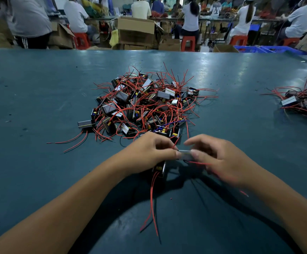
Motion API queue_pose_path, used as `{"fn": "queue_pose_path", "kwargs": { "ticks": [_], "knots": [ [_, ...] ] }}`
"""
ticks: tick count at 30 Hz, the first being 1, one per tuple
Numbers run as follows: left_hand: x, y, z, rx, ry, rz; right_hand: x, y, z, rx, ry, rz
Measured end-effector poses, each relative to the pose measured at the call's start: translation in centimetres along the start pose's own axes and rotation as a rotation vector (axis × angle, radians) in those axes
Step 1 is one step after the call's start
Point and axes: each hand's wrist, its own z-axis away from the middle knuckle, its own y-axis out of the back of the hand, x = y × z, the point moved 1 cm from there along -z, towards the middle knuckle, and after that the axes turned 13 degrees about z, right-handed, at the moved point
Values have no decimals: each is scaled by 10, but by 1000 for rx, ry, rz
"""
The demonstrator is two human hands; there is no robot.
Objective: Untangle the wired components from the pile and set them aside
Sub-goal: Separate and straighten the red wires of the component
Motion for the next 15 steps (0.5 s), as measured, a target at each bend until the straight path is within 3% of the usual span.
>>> {"fn": "queue_pose_path", "kwargs": {
  "ticks": [3, 5, 9, 15],
  "knots": [
    [2, 4, -1, 81, 61, 230, 2, 6, 2, -117, -4, -389],
    [1, 3, -2, 126, 94, 312, 3, 5, 3, -157, 75, -393],
    [0, -4, -3, 134, 130, 290, 4, -11, 0, 36, 32, -239],
    [-2, 0, 2, 80, -78, 237, 3, -15, -1, 138, 8, -510]
  ]
}}
